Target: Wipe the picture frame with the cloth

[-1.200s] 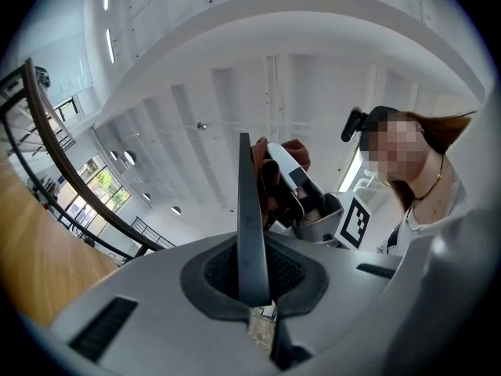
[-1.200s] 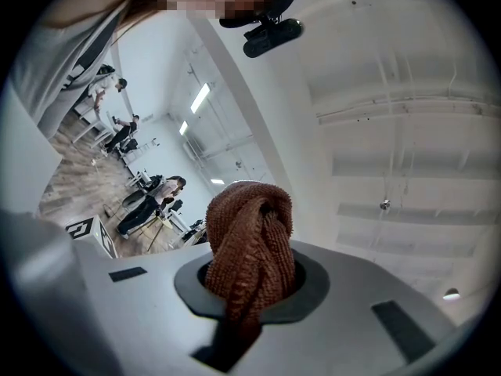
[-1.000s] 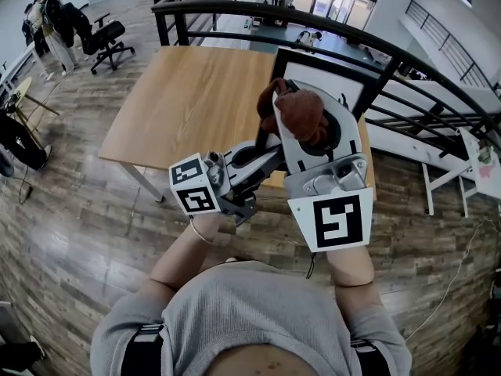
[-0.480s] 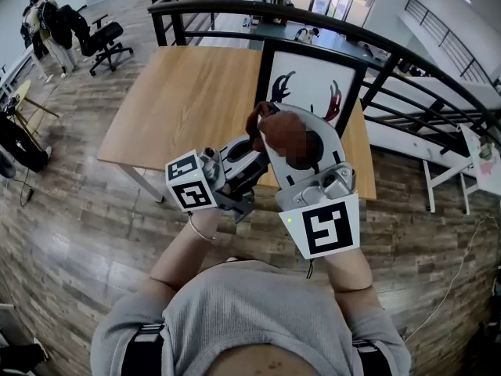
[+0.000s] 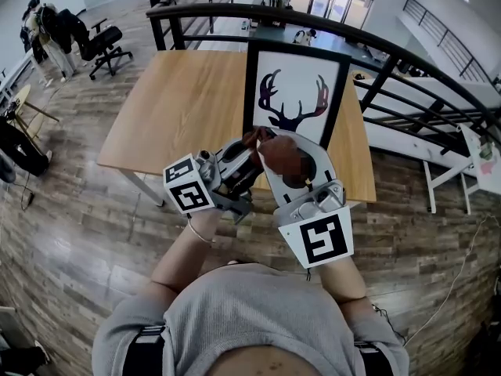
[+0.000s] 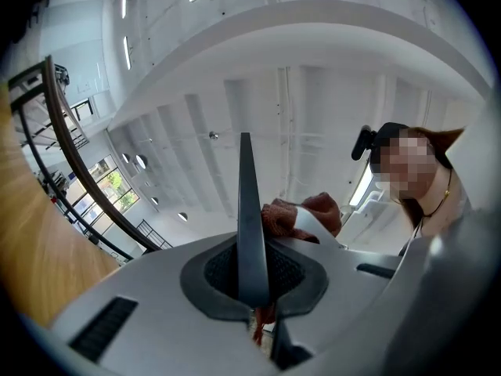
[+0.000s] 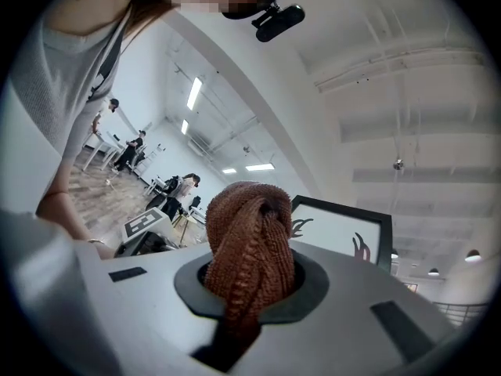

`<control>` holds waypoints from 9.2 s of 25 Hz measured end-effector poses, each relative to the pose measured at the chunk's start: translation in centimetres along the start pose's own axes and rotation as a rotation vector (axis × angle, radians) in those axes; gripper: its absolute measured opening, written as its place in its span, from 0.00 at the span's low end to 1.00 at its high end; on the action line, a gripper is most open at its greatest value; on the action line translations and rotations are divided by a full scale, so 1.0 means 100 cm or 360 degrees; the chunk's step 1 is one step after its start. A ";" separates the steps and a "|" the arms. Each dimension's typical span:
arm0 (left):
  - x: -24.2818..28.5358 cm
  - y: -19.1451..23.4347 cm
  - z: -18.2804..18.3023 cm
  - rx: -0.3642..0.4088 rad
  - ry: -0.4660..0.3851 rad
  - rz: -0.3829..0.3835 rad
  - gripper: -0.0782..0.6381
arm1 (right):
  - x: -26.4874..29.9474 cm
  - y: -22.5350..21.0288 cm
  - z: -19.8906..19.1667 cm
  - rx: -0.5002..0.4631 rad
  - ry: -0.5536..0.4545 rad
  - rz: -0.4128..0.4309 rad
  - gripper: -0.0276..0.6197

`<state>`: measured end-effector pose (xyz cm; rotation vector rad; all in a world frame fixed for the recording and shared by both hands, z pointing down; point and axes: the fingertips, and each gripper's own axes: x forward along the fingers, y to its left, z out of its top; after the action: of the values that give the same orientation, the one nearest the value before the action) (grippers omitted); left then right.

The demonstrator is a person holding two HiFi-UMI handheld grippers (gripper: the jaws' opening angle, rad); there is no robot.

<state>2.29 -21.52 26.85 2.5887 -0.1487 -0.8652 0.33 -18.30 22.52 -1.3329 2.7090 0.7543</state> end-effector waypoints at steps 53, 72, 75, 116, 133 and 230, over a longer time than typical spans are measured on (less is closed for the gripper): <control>-0.001 -0.010 0.007 0.0158 0.0043 -0.0052 0.14 | 0.036 -0.104 0.093 -0.0315 -0.0276 -0.0432 0.11; -0.004 -0.003 0.001 0.0119 0.0052 -0.0029 0.14 | 0.026 -0.088 0.052 -0.0265 -0.0156 -0.0444 0.11; -0.004 -0.002 -0.001 0.0109 0.0057 -0.0027 0.14 | 0.023 -0.086 0.046 -0.0244 -0.0132 -0.0439 0.11; -0.004 -0.003 0.006 0.0033 -0.0058 0.0007 0.14 | -0.017 -0.024 -0.024 -0.0021 0.0111 -0.0169 0.11; -0.004 -0.002 0.004 -0.0055 -0.0137 0.0060 0.14 | -0.050 -0.019 -0.037 0.0196 0.0195 -0.0094 0.11; -0.016 0.014 0.001 -0.0139 -0.0202 0.0033 0.14 | -0.063 -0.059 -0.063 0.0084 0.0188 -0.0310 0.11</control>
<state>0.97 -22.45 28.25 2.4477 -0.1698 -1.0061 9.85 -19.42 27.12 -1.6472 2.6109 0.6016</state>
